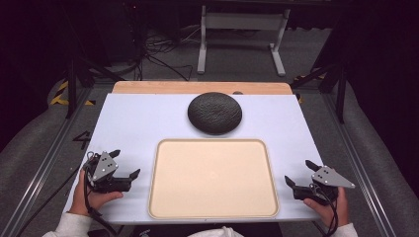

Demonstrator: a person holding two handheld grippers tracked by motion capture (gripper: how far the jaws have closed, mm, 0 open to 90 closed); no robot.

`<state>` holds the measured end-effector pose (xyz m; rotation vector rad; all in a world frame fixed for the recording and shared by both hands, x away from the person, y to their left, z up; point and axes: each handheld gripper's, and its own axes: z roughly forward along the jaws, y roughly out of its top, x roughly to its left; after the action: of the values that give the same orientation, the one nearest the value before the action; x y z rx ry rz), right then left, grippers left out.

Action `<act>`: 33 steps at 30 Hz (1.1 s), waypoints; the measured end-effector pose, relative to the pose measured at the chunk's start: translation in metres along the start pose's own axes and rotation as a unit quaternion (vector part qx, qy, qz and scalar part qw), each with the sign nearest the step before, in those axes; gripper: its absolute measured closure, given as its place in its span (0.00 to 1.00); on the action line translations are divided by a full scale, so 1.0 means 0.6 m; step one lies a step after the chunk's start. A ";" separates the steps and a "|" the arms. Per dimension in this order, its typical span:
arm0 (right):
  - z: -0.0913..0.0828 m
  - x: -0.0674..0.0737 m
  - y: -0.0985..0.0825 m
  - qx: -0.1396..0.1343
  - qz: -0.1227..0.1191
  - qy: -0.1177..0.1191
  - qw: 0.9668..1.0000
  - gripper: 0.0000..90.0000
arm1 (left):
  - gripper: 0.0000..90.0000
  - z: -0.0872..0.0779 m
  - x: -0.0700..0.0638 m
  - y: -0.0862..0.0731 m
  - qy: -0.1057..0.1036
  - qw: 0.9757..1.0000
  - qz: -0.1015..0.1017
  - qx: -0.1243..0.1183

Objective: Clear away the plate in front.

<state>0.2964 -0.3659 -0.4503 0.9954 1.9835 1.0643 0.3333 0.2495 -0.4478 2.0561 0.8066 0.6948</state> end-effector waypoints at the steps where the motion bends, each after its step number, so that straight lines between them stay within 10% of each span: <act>1: 0.000 0.001 0.000 0.002 -0.002 0.000 1.000 0.10 | 0.11 -0.001 -0.001 0.000 0.000 1.000 -0.001 -0.001; 13: -0.001 0.009 0.004 0.003 -0.009 0.005 1.000 0.10 | 0.09 -0.002 0.005 0.028 0.009 1.000 0.025 -0.004; 22: -0.001 0.009 0.000 0.004 -0.004 0.013 1.000 0.10 | 0.11 0.031 0.010 0.089 -0.014 0.997 0.082 0.003; 33: -0.001 0.010 -0.002 -0.001 -0.003 0.036 0.999 0.10 | 0.12 0.126 0.009 0.212 -0.071 0.985 0.156 0.019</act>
<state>0.2925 -0.3617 -0.4521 0.9605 2.0410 1.1129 0.4280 0.1569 -0.3810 2.2638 0.4228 0.6943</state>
